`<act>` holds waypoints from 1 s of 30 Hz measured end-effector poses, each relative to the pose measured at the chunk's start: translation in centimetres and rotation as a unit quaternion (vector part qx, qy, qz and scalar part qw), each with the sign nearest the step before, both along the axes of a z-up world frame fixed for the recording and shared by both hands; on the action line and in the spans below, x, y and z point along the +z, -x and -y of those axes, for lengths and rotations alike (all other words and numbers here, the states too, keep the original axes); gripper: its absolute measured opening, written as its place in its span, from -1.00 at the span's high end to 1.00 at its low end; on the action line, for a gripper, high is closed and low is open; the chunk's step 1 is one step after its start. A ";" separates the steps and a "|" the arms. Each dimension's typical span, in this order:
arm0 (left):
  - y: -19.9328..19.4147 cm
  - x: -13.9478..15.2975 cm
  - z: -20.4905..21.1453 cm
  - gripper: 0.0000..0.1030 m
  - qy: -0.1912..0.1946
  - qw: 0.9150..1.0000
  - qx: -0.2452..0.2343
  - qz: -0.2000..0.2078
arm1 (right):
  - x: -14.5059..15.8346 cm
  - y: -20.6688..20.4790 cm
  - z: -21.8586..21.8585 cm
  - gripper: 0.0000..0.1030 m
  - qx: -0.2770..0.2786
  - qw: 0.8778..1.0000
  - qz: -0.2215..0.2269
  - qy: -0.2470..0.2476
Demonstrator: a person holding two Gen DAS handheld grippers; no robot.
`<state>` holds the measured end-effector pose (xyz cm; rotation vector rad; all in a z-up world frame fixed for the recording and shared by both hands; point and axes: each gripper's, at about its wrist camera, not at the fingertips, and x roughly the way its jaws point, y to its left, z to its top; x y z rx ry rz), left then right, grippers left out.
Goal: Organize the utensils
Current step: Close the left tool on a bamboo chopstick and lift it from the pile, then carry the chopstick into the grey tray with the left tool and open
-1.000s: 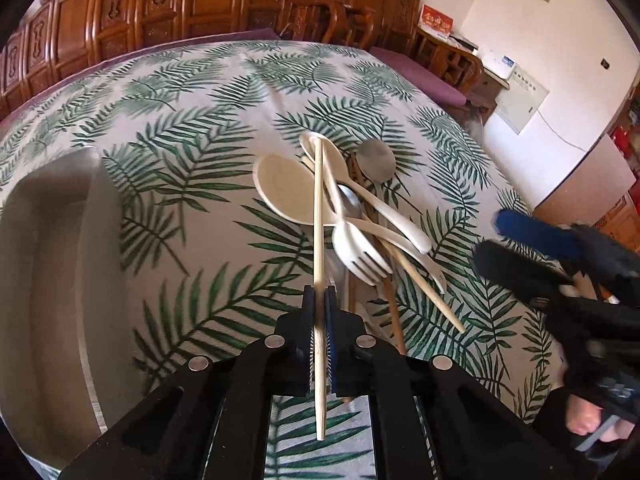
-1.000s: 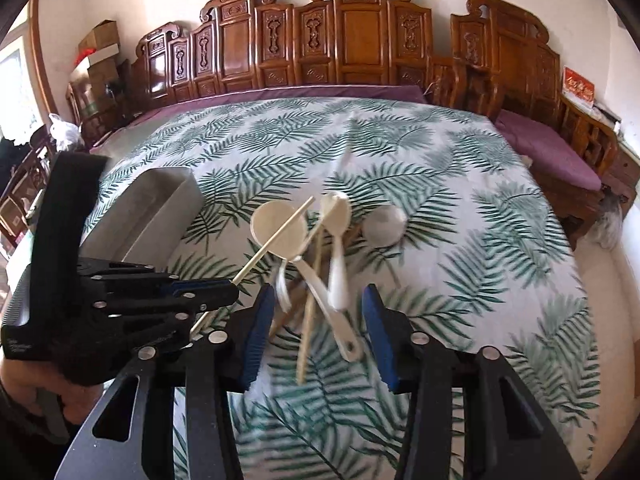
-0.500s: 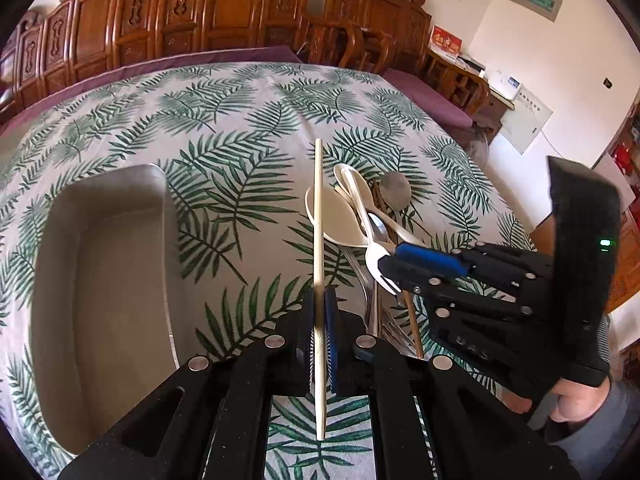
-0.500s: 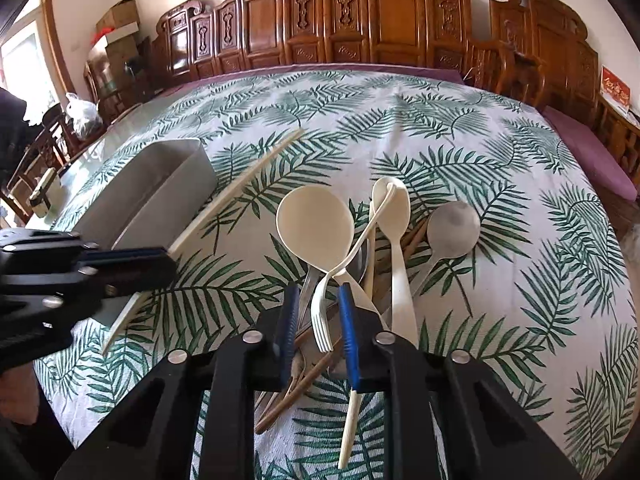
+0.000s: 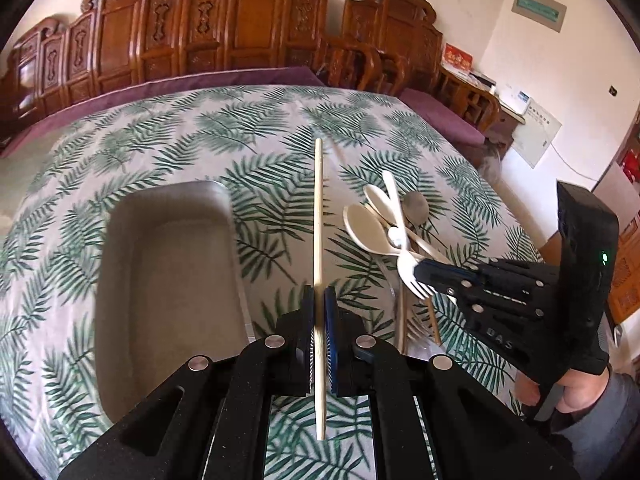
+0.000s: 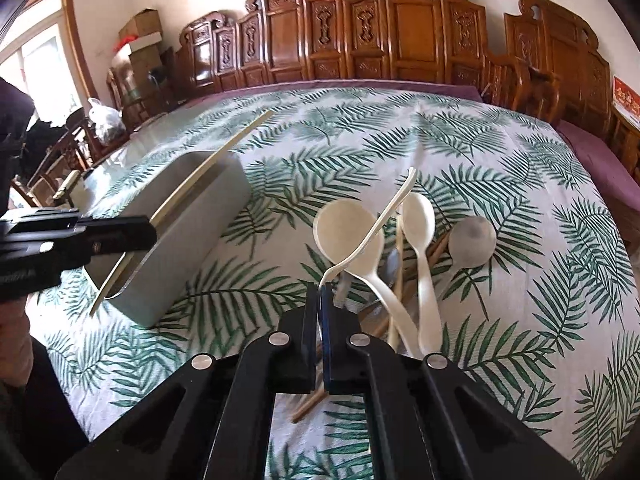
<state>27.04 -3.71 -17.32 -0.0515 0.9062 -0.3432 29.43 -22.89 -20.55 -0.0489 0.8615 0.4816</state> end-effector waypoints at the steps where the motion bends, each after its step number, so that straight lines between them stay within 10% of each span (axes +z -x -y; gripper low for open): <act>1: 0.1 0.3 -0.5 0.92 0.000 1.000 0.005 0.002 | 0.1 0.2 -0.1 0.95 0.002 1.000 0.002 0.000; 30: -2.7 -3.1 -9.3 0.91 -0.025 0.993 0.102 -0.055 | 6.0 3.9 -9.0 0.95 0.100 0.993 0.048 -0.034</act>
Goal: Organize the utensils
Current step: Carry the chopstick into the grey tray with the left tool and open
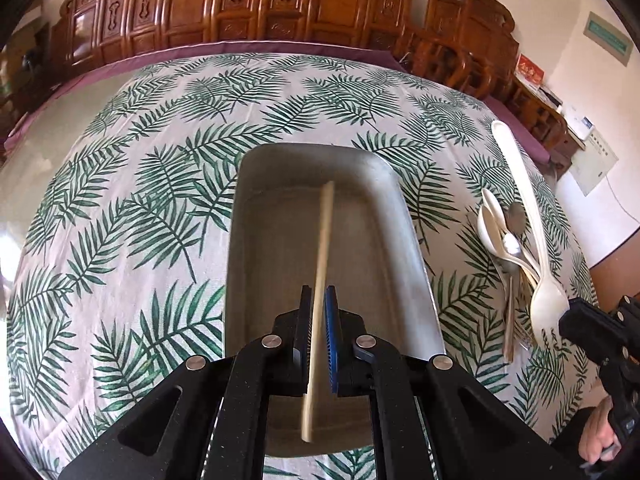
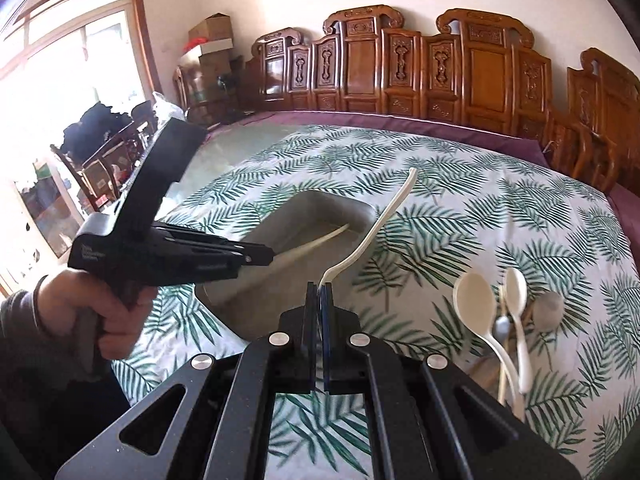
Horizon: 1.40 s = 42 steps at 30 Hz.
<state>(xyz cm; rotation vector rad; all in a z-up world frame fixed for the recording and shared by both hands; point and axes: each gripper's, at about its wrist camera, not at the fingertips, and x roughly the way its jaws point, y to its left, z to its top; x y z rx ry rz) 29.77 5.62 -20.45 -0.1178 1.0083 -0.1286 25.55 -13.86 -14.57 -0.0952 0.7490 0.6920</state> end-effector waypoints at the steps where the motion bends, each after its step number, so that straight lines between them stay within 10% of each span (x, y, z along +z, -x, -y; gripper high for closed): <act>1: 0.0 0.1 -0.2 0.88 0.000 1.000 0.003 0.001 | 0.0 -0.1 -0.4 0.95 0.003 1.000 0.000 -0.002; 29: 0.9 4.4 -3.0 0.51 -0.017 0.998 0.026 0.062 | -6.0 -3.0 -6.6 0.88 0.051 0.996 -0.068 -0.002; 42: 1.1 4.6 2.4 0.16 -0.003 0.997 -0.023 0.068 | -0.6 -2.5 3.2 0.88 -0.040 0.999 -0.017 0.015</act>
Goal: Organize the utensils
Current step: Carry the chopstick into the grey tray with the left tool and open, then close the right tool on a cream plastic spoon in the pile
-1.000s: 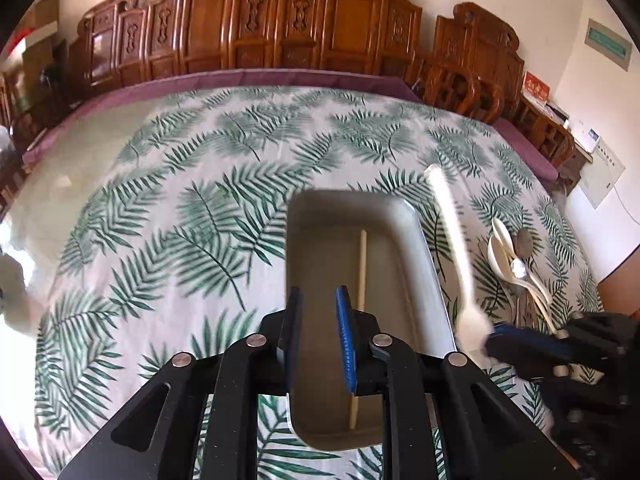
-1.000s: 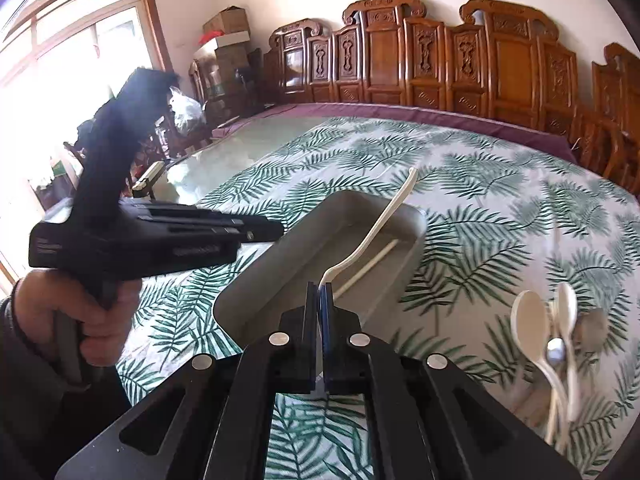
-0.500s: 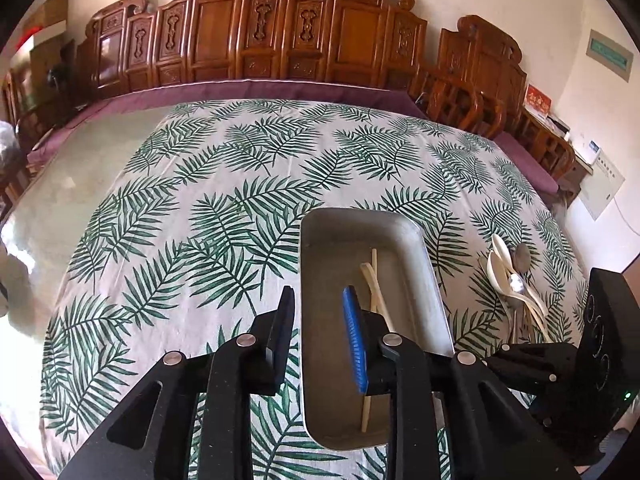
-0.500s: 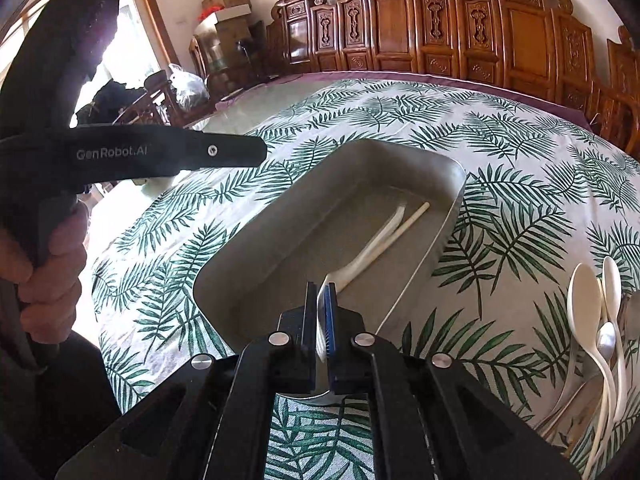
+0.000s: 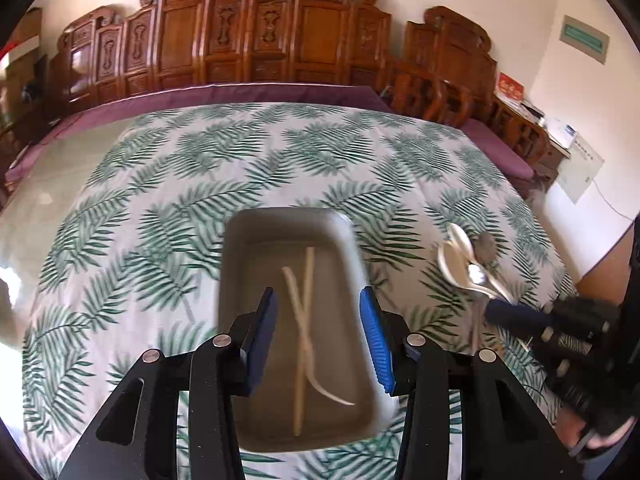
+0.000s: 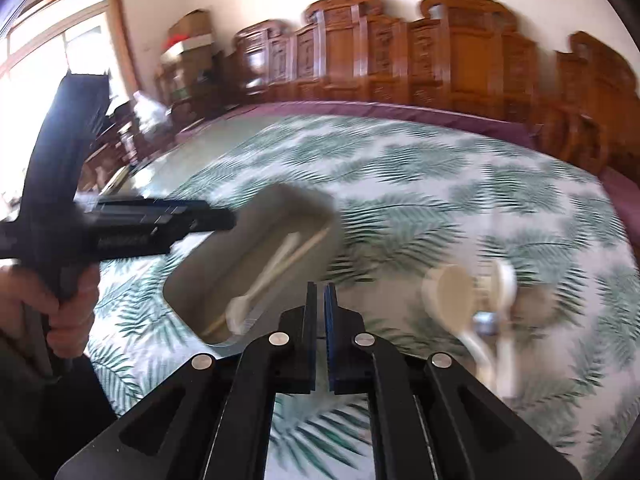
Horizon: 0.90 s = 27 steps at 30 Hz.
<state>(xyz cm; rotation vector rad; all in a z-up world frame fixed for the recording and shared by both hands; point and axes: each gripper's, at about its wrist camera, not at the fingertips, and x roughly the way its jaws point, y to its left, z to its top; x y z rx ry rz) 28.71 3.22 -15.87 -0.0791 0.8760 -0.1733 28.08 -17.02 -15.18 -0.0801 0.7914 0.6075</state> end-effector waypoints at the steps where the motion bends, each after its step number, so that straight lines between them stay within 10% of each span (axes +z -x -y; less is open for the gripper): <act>1: 0.1 0.0 0.6 0.08 0.001 1.000 -0.006 0.001 | 0.2 -0.1 0.8 0.88 -0.006 1.000 0.002 0.004; 12: 0.8 -1.0 4.3 -0.39 -0.012 0.999 -0.037 0.005 | -3.7 -2.9 10.2 0.52 -0.110 0.993 -0.033 0.026; 27: 1.6 -2.5 8.2 -0.41 -0.018 0.998 -0.065 0.001 | -6.6 -6.4 10.6 0.48 -0.117 0.991 -0.050 0.045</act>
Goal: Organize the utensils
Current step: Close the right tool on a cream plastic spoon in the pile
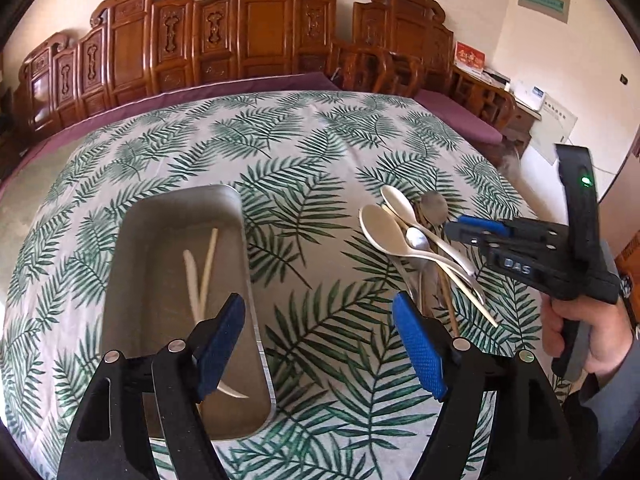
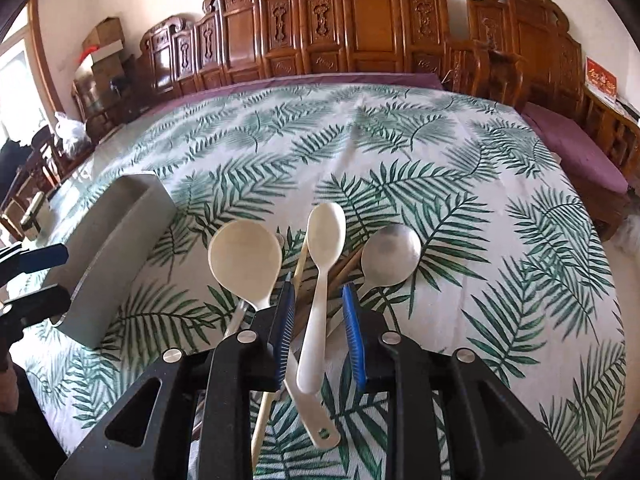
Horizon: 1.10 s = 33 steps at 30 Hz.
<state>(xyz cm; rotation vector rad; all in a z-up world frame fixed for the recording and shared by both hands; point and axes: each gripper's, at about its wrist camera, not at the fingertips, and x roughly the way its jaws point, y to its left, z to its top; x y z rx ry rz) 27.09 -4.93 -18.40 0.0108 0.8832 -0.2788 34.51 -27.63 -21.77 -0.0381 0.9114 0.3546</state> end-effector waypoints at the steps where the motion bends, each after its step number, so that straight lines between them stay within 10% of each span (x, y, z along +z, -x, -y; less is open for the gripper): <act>1: -0.1 -0.2 0.4 -0.41 -0.002 1.000 -0.003 -0.002 | -0.3 -0.1 -0.1 0.48 0.003 1.000 -0.005 0.004; 17: 0.5 -2.0 2.9 -0.41 -0.022 0.999 -0.027 -0.012 | -2.6 -0.6 0.8 0.48 -0.014 0.998 -0.060 -0.005; 23: 0.6 -2.0 3.2 -0.41 -0.026 0.999 -0.027 -0.008 | -2.8 -0.7 1.4 0.90 -0.019 0.997 -0.070 -0.018; 33: 0.2 -2.1 4.8 -0.41 -0.028 0.999 -0.016 -0.015 | 0.0 0.7 3.6 0.90 -0.025 0.999 -0.021 -0.024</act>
